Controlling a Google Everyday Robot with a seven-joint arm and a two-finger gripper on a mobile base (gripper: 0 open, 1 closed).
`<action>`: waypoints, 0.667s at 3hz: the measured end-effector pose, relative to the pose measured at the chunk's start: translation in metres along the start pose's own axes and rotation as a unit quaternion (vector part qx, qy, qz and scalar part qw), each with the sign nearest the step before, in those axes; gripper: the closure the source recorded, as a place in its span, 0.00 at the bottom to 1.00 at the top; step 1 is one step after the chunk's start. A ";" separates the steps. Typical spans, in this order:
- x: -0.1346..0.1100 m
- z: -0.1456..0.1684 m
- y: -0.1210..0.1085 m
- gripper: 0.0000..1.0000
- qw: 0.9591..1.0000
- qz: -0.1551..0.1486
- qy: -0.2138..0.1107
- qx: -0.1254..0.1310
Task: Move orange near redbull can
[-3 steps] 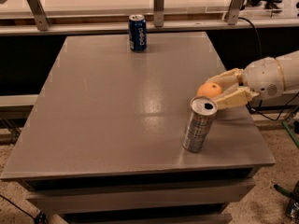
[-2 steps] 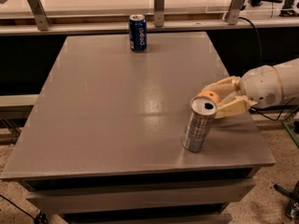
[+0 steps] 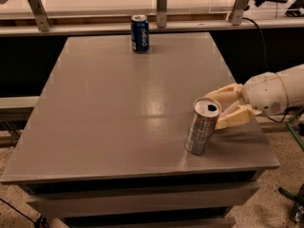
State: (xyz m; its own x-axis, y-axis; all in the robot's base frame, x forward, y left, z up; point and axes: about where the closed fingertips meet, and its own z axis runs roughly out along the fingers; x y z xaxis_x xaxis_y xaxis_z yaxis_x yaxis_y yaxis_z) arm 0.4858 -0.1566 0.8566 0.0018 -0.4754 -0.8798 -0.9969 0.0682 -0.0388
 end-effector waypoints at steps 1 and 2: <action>-0.002 -0.002 0.003 0.36 1.000 -0.011 0.007 -0.004; -0.002 -0.004 0.004 0.13 1.000 -0.018 0.013 -0.007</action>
Offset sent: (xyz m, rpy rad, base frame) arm -0.0055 -0.0084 0.0060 -0.0477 -0.0348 0.0336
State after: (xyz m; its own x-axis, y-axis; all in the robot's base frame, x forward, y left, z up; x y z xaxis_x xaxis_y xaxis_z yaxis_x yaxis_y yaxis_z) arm 0.4819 -0.1588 0.8605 0.0352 -0.5002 -0.8652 -0.9972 0.0394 -0.0633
